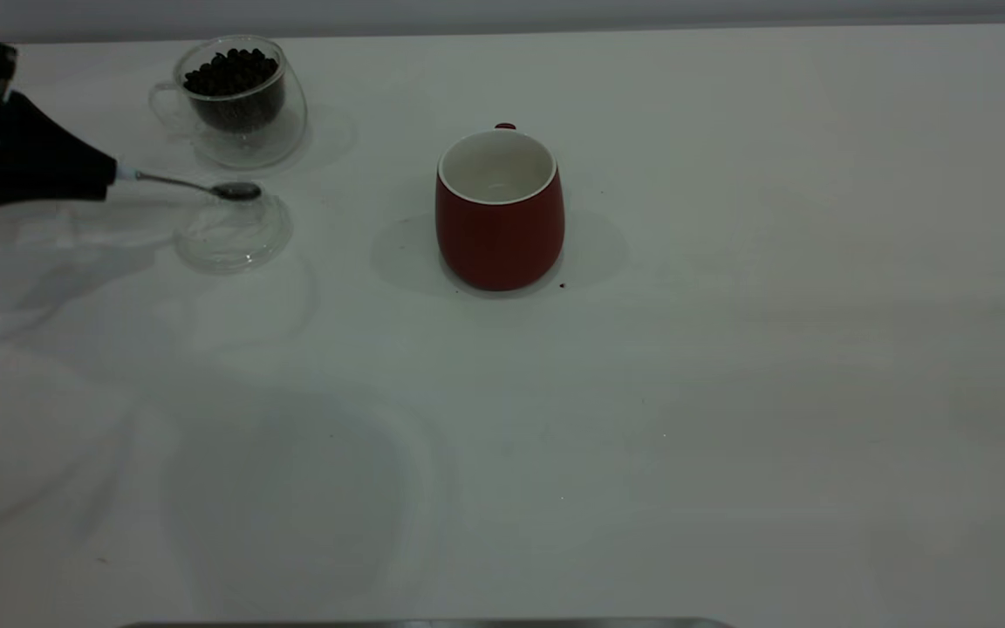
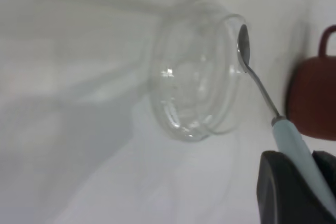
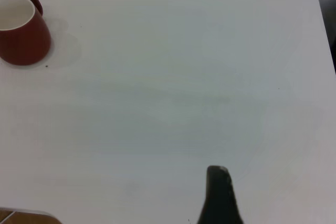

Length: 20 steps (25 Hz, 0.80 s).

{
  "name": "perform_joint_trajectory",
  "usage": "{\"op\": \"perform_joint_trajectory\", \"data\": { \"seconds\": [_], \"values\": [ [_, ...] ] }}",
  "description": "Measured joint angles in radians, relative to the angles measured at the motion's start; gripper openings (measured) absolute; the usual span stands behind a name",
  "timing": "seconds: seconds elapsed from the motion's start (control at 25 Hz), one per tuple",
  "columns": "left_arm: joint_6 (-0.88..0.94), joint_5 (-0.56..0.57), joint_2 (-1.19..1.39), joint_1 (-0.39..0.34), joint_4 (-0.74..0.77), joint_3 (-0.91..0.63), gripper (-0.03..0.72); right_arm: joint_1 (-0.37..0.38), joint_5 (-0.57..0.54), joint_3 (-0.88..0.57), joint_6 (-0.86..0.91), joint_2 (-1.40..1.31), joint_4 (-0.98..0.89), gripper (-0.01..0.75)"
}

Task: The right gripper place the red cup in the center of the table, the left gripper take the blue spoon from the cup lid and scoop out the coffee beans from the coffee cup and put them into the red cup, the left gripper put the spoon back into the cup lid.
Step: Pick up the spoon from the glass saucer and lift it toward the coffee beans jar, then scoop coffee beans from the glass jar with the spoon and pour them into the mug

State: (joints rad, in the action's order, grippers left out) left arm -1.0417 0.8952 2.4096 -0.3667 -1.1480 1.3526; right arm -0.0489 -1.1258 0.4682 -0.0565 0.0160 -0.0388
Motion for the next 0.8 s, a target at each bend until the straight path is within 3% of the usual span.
{"op": "perform_joint_trajectory", "data": {
  "seconds": [0.36, 0.64, 0.8],
  "values": [
    [0.021, 0.062, -0.134, -0.049, 0.101, 0.000, 0.119, 0.000, 0.000, 0.000, 0.000, 0.000, 0.000, 0.586],
    [-0.017, 0.060, -0.161, -0.075, -0.060, -0.002, 0.119, 0.000, 0.000, 0.000, 0.000, 0.000, 0.000, 0.586],
    [-0.030, -0.027, -0.161, -0.073, -0.126, -0.007, 0.119, 0.000, 0.000, 0.000, 0.000, 0.000, 0.000, 0.586]
  ]
}}
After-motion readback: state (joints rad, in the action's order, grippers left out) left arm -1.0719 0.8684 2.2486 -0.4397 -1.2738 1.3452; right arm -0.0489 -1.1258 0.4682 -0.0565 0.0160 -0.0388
